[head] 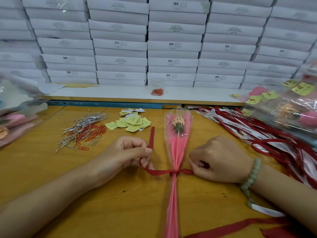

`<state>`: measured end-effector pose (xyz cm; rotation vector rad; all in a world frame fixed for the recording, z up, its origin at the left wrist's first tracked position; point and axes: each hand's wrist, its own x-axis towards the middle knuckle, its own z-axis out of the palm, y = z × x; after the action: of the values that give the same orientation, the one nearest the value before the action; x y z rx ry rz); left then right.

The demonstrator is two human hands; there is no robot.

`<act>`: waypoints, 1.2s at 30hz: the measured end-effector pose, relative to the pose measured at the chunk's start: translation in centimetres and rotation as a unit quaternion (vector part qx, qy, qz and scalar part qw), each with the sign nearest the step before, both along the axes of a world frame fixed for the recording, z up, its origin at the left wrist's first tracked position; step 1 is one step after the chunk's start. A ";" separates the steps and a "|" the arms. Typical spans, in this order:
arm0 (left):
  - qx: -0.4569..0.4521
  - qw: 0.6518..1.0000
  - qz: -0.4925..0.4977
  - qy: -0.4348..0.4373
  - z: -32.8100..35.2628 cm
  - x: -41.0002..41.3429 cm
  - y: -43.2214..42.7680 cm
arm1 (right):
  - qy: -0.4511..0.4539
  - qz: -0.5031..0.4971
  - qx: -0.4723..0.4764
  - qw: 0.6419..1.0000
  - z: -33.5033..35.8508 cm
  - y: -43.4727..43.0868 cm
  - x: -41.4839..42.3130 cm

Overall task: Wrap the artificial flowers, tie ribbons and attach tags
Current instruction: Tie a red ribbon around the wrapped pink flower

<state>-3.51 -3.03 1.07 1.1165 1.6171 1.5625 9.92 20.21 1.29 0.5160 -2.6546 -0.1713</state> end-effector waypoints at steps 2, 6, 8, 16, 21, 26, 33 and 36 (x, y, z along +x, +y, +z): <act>-0.012 0.999 0.016 0.026 0.0 0.1 0.0 | 0.000 0.001 -0.004 1.000 -0.1 0.2 0.0; -0.048 0.969 0.142 0.197 -0.1 0.3 0.1 | 0.019 -0.014 -0.038 0.999 0.1 0.1 0.1; -0.046 0.920 0.222 0.321 -0.4 0.4 0.2 | 0.031 -0.018 -0.051 0.998 0.3 0.0 0.0; -0.097 0.863 0.023 0.495 -0.9 1.2 0.2 | -0.020 0.057 -0.030 0.998 0.4 -0.4 0.1; -0.105 0.838 -0.006 0.535 -0.8 1.3 0.2 | -0.064 0.076 -0.021 0.995 0.3 -0.8 0.2; -0.105 0.845 -0.012 0.525 -0.5 1.4 0.1 | -0.077 0.070 -0.007 0.995 0.3 -0.7 0.3; -0.089 0.889 -0.008 0.449 -0.5 1.8 0.0 | -0.090 0.056 -0.023 0.994 0.5 -0.7 0.3; -0.018 0.960 0.005 0.278 -0.1 1.7 0.1 | -0.093 0.055 -0.022 0.994 0.4 -0.8 0.3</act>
<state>-1.82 -2.89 0.97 1.6296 1.9937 1.2812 10.27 19.44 1.73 0.6930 -2.7937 -0.0335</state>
